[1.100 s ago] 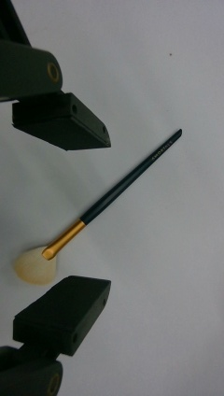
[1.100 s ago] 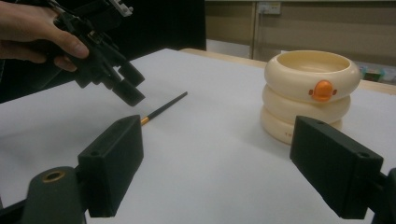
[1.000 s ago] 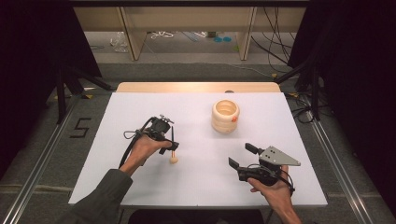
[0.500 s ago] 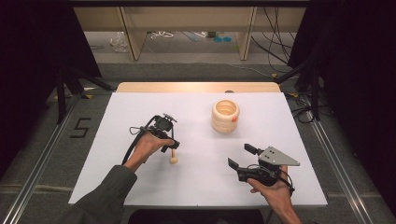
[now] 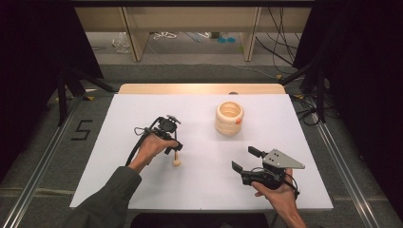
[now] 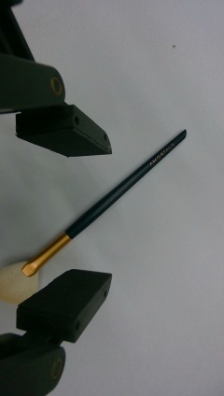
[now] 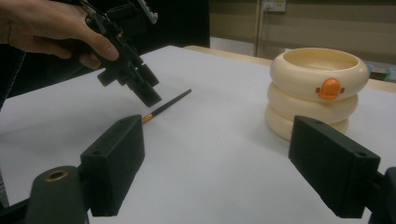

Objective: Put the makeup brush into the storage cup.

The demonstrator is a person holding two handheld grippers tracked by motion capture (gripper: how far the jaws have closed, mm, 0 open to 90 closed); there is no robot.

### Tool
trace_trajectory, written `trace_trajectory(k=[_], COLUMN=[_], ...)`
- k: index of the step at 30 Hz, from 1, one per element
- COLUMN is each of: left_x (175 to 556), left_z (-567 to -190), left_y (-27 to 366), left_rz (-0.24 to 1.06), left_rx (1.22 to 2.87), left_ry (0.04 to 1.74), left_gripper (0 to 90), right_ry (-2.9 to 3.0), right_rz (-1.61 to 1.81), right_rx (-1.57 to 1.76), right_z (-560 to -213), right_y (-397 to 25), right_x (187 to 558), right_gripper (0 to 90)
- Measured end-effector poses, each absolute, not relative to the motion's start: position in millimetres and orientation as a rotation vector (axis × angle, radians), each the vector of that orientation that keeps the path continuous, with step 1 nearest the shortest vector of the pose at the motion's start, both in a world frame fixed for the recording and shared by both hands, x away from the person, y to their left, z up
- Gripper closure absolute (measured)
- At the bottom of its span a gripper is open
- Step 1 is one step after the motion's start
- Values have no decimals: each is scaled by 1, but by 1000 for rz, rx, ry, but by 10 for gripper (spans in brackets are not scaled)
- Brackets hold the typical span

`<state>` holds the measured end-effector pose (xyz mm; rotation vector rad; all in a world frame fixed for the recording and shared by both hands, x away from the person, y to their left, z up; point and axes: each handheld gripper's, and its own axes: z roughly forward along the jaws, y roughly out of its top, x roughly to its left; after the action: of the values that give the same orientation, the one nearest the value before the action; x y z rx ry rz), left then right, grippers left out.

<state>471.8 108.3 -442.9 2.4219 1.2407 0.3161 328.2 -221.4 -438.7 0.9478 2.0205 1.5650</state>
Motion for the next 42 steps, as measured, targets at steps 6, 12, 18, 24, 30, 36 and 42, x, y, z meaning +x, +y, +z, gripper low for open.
trace_trajectory(k=[6,12,18,24,30,36,42], left_x=[472,474,474,476,477,478,479], left_z=[-445,-447,-448,-451,-452,-455,-456], left_y=[106,106,105,105,104,102,102], left_rz=[307,300,287,275,267,253,242], left_rx=[2431,2440,2459,2467,2471,2466,2469], left_ry=[1245,1256,1248,1249,1263,1268,1284], left_gripper=[339,359,379,414,438,465,494], right_ry=[2019,2019,2025,2029,2028,2024,2030], right_rz=[1561,1562,1552,1550,1552,1558,1572], right_rx=[944,944,946,946,944,949,943], right_z=[-438,-438,-438,-438,-439,-439,-439], right_y=[-221,-222,-222,-221,-221,-220,-219], right_x=[328,328,327,327,327,327,327], right_gripper=[193,193,193,193,193,193,194])
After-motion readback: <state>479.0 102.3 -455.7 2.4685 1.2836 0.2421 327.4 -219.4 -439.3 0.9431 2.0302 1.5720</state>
